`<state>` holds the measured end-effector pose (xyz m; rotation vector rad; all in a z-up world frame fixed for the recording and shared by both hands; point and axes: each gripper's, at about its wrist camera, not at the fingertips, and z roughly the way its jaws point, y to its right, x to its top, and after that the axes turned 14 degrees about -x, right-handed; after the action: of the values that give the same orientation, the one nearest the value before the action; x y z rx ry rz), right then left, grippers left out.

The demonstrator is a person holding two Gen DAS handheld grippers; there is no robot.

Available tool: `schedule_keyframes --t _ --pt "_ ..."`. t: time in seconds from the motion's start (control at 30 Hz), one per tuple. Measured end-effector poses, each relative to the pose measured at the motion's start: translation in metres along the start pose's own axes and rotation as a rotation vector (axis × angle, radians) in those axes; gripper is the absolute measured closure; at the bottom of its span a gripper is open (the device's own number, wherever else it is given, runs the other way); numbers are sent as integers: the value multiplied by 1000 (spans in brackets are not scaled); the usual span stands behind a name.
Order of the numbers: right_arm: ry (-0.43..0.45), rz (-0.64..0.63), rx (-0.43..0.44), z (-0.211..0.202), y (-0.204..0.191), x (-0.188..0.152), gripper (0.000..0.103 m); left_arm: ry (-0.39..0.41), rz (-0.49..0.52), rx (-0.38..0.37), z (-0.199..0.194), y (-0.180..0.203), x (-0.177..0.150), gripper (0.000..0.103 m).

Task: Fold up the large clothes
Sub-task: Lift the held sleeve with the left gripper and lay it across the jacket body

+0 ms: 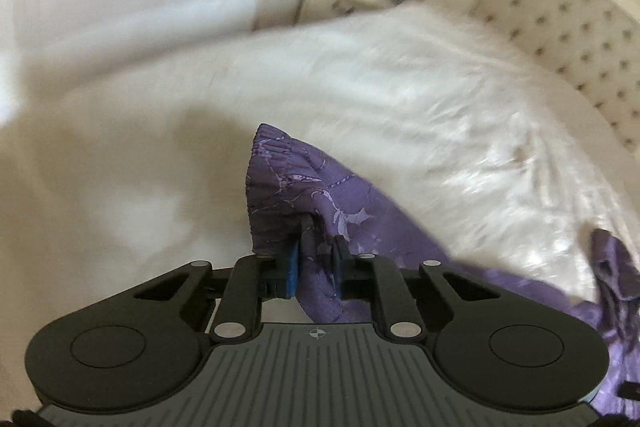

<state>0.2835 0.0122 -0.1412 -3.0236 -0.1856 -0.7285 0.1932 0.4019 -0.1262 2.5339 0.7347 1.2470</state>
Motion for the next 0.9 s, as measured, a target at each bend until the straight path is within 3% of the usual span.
schedule_keyframes --t 0.03,0.1,0.2,0.3,0.6,0.73,0.8,0.9 --pt "-8 8 -3 5 0 2 31 19 28 -15 -8 7 4 87" --pt "-19 13 9 13 0 6 57 49 81 -42 -22 20 12 87" --pt "-21 -11 48 26 -8 10 75 87 129 -72 -37 36 21 87" --pt "-40 -38 97 41 -21 13 76 129 151 -112 -49 49 27 87" --pt "-145 -70 84 92 -40 22 78 159 245 -260 -58 103 27 87" --pt "-138 -69 136 84 -26 28 75 171 299 -320 -61 132 21 87" --pt "-108 -32 147 71 -14 25 65 178 315 -355 -63 144 18 87" --pt "-83 46 176 52 12 17 64 194 331 -423 -68 165 12 87"
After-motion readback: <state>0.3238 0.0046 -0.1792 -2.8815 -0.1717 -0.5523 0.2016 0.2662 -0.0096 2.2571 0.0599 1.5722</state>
